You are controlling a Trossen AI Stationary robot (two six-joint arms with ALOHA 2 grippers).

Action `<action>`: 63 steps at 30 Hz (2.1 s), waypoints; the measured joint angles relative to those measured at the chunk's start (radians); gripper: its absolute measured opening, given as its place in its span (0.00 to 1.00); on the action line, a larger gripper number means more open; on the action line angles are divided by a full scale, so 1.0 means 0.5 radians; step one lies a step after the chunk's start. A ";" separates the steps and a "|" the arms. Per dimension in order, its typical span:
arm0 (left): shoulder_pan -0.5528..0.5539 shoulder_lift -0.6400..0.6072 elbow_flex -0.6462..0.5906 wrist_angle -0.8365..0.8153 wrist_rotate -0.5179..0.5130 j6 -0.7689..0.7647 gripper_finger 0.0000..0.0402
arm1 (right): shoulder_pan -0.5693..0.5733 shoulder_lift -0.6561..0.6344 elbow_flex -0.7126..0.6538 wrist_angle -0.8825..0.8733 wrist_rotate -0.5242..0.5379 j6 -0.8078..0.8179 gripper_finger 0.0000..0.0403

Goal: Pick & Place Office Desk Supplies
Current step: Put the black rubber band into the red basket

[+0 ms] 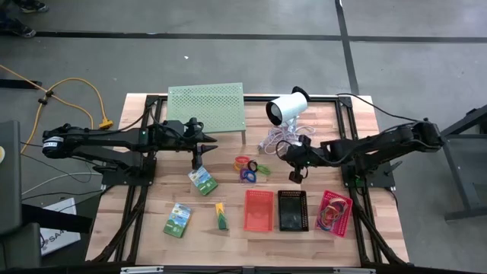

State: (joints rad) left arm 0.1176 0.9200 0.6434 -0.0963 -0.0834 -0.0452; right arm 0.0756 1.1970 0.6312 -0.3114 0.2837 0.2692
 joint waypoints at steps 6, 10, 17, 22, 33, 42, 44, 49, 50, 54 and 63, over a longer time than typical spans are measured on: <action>0.000 0.000 0.000 0.000 0.000 0.001 0.25 | 0.221 -0.122 0.000 -0.245 0.037 0.405 0.01; -0.001 0.001 0.000 0.000 0.000 0.000 0.25 | 0.450 -0.175 0.000 -0.414 0.063 0.791 0.01; 0.000 0.001 0.000 0.001 0.000 0.000 0.25 | 0.903 -0.210 0.000 -0.539 0.040 1.404 0.01; 0.000 0.001 0.000 0.002 0.000 0.000 0.25 | 1.179 -0.224 0.000 -0.542 -0.076 1.762 0.01; 0.000 0.001 0.000 0.002 0.000 0.001 0.25 | 1.638 -0.364 0.000 -0.562 -0.217 2.403 0.01; -0.001 0.001 0.000 0.002 0.000 0.000 0.25 | 1.894 -0.377 0.000 -0.822 -0.268 2.838 0.01; 0.000 0.001 0.000 0.002 0.000 0.000 0.25 | 1.924 -0.377 0.000 -0.893 -0.266 2.922 0.01; 0.000 0.001 0.000 0.002 0.000 0.000 0.25 | 1.965 -0.377 0.000 -1.049 -0.287 3.088 0.01; 0.000 0.001 0.000 0.002 0.000 0.001 0.25 | 1.967 -0.377 0.000 -1.053 -0.292 3.097 0.01; -0.001 0.001 0.000 0.002 0.000 0.000 0.25 | 1.967 -0.377 0.000 -1.048 -0.296 3.104 0.01; -0.001 0.001 0.000 0.002 0.000 0.000 0.25 | 1.966 -0.377 0.000 -1.047 -0.298 3.104 0.01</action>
State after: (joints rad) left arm 0.1173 0.9203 0.6434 -0.0956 -0.0834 -0.0452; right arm 1.0588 1.0084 0.6312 -0.8349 0.1349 1.8210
